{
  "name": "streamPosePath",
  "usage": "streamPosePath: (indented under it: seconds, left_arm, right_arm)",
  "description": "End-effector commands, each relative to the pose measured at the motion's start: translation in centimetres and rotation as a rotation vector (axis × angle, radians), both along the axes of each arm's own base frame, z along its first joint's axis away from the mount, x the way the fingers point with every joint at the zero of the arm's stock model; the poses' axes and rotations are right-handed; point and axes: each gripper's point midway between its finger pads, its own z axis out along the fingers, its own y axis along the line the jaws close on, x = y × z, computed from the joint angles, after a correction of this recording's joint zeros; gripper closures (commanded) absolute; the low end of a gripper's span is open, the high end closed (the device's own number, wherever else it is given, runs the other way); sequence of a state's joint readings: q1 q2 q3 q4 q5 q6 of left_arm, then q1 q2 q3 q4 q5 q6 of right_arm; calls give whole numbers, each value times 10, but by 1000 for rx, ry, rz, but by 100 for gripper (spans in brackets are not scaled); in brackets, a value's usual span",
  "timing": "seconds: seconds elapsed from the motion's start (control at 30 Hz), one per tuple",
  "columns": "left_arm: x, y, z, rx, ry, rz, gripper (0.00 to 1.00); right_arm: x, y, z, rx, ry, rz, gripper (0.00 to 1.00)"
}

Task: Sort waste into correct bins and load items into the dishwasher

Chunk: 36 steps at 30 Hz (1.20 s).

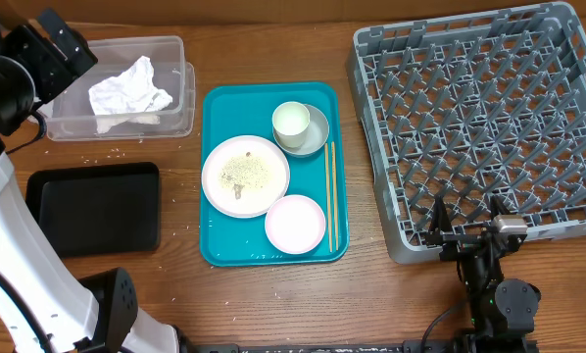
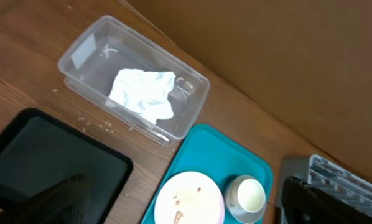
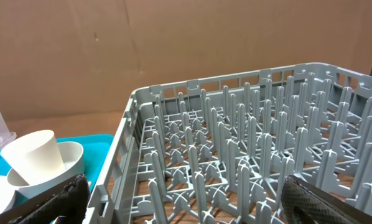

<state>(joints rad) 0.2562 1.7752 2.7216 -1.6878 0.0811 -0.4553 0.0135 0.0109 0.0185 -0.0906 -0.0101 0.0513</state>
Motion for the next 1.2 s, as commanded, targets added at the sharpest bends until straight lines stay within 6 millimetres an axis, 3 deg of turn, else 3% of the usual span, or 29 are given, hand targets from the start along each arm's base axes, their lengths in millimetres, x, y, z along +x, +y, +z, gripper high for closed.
streamPosePath:
  seconds: [0.0, 0.2, 0.5, 0.57, 0.73, 0.9, 0.97, 1.1, 1.17]
  left_arm:
    - [-17, 25, 7, 60, -5, 128, 0]
    - [-30, 65, 3, -22, -11, 342, 0]
    - [-31, 67, 2, -21, -8, 347, 0]
    - [-31, 67, 2, -21, -8, 347, 0]
    - [-31, 67, 2, -20, -8, 348, 0]
    - [-31, 67, 2, -21, -8, 347, 0]
    - [-31, 67, 2, -20, -8, 348, 0]
    - [-31, 67, 2, -20, -8, 348, 0]
    - [-31, 67, 2, -20, -8, 348, 0]
  right_arm:
    - [0, -2, -2, -3, -4, -12, 0]
    - [0, -2, -2, -3, -4, -12, 0]
    - [0, -1, -2, 13, -4, -5, 0]
    - [-1, 11, 0, 107, -4, 61, 0]
    - [-18, 69, 7, 551, 105, 405, 0]
    - [-18, 69, 13, 947, 184, 388, 0]
    - [-17, 63, 37, 1046, 101, 397, 0]
    - [-42, 42, 128, 997, -329, 497, 0]
    - [-54, 25, 159, 1010, -478, 469, 0]
